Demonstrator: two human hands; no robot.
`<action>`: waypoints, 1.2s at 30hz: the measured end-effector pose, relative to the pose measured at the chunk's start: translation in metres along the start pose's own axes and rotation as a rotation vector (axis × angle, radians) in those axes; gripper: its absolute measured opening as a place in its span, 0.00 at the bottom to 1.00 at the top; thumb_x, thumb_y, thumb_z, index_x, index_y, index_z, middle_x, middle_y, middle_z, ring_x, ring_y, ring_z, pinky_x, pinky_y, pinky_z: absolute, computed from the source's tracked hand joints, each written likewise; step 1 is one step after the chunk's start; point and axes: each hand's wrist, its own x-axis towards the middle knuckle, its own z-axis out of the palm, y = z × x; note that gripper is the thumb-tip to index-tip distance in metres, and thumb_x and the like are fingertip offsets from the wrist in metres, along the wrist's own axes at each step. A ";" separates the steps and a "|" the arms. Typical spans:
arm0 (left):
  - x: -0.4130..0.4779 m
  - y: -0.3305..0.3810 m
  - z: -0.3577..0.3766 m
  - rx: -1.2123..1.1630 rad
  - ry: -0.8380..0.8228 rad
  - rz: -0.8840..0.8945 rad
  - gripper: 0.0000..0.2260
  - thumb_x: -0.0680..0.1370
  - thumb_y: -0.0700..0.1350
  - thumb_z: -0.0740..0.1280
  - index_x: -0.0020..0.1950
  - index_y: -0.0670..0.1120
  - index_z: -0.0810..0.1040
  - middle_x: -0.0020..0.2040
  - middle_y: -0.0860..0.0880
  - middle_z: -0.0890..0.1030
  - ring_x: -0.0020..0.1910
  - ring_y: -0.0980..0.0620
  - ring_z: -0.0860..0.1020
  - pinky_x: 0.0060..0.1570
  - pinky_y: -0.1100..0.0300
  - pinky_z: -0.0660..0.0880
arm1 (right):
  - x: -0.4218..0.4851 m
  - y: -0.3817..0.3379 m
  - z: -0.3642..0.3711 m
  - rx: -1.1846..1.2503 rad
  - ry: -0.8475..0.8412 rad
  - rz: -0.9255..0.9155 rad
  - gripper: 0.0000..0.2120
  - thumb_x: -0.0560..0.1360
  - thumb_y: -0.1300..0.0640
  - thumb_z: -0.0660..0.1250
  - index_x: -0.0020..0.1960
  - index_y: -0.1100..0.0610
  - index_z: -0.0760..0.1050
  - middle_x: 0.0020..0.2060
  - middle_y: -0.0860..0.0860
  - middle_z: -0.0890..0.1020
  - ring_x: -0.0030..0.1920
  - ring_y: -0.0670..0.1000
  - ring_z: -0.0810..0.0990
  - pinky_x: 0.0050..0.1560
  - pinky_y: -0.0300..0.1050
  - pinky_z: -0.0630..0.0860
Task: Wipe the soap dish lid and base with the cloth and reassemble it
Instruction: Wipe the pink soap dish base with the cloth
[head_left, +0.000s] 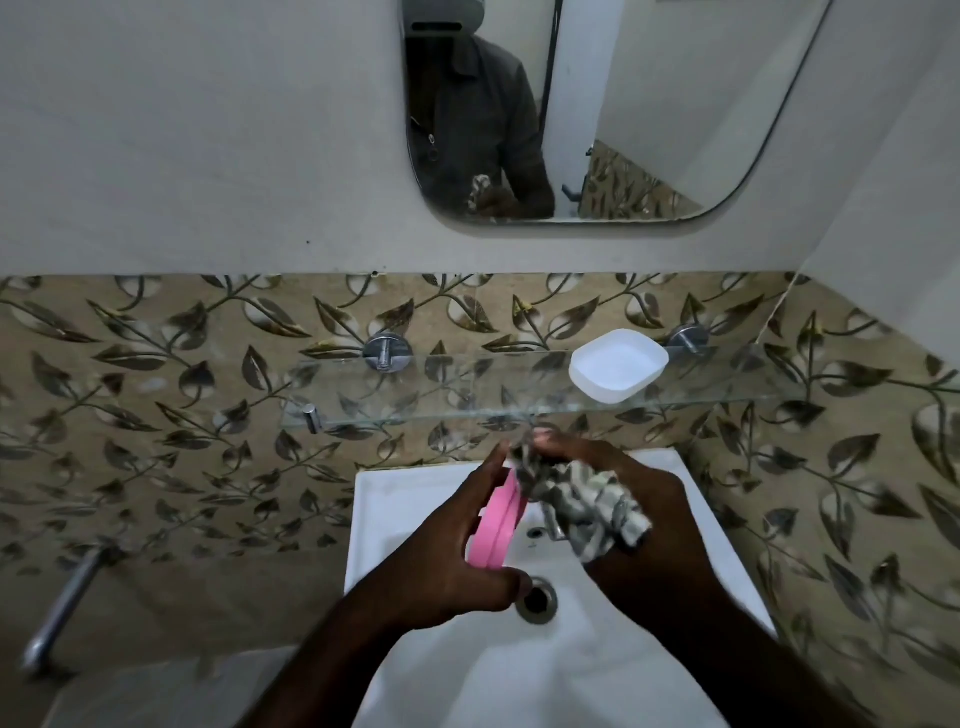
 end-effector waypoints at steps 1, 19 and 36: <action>0.001 -0.001 -0.001 0.015 -0.010 0.001 0.42 0.63 0.37 0.72 0.72 0.57 0.61 0.58 0.67 0.77 0.54 0.68 0.76 0.44 0.72 0.73 | 0.004 -0.002 0.002 -0.016 -0.062 -0.105 0.23 0.76 0.64 0.67 0.62 0.39 0.74 0.56 0.34 0.80 0.57 0.35 0.78 0.59 0.26 0.69; -0.007 -0.001 -0.004 0.193 0.077 0.045 0.38 0.63 0.40 0.75 0.64 0.67 0.62 0.58 0.75 0.72 0.61 0.72 0.70 0.52 0.75 0.69 | 0.020 0.008 0.002 0.182 -0.150 0.071 0.14 0.67 0.72 0.69 0.52 0.65 0.82 0.49 0.51 0.85 0.49 0.43 0.83 0.54 0.41 0.78; -0.015 0.008 0.007 0.153 0.051 0.045 0.51 0.61 0.58 0.74 0.75 0.63 0.45 0.64 0.74 0.68 0.67 0.68 0.67 0.63 0.67 0.67 | 0.008 0.018 0.007 0.523 -0.028 0.461 0.13 0.71 0.68 0.69 0.51 0.56 0.81 0.36 0.42 0.82 0.37 0.44 0.79 0.37 0.42 0.75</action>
